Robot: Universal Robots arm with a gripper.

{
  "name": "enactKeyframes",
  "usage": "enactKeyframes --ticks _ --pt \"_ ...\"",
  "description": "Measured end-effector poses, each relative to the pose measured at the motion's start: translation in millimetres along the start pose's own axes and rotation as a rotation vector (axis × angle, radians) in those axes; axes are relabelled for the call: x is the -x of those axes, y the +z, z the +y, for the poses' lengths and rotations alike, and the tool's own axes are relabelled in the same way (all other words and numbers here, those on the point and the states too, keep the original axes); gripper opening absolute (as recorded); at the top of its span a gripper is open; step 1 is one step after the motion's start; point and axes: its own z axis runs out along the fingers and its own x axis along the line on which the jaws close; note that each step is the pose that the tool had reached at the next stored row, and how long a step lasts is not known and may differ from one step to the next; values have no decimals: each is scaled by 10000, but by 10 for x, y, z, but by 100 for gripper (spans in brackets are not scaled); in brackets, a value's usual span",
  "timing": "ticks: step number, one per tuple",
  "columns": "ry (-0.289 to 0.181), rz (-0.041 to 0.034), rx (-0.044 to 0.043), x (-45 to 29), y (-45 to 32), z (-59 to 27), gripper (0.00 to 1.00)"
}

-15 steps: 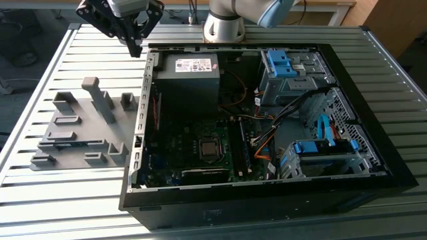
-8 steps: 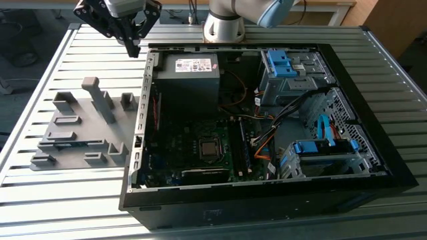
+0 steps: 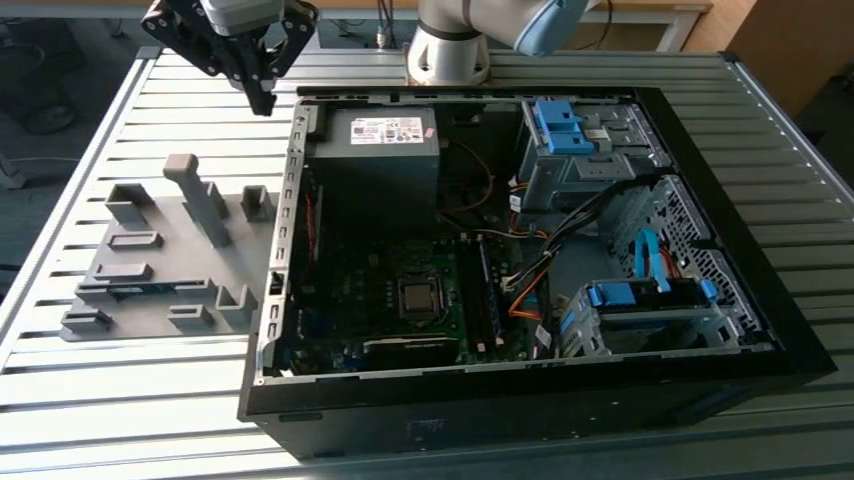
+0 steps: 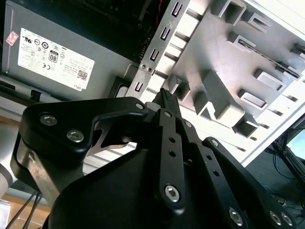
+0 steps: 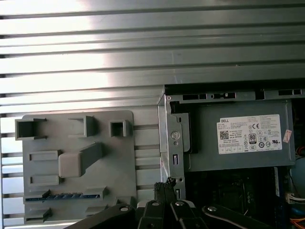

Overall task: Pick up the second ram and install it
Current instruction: 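Reach for the second ram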

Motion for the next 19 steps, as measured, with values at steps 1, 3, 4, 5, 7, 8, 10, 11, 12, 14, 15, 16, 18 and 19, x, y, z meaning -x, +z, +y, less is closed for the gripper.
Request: enactKeyframes --ticks 1,3,4,5,7,8,10,11,12,14,15,16,18,19 --pt "0 -1 0 -6 1 -1 11" --pt "0 -1 1 -18 1 -2 11" --pt "0 0 0 -23 2 -2 11" --pt "0 0 1 -29 2 -2 11" --pt "0 1 0 -40 2 -3 11" --pt "0 1 0 -46 3 -4 11" --pt "0 0 0 -58 4 -5 11" --pt "0 0 0 -64 4 -5 11" --pt "0 0 0 -70 4 -6 11" --pt "0 0 1 -81 5 -6 11" --pt "0 1 1 -86 5 -7 11" --pt "0 1 0 -91 5 -7 11" --pt "0 1 0 -103 6 -8 11" --pt "1 1 1 -108 7 -9 11"
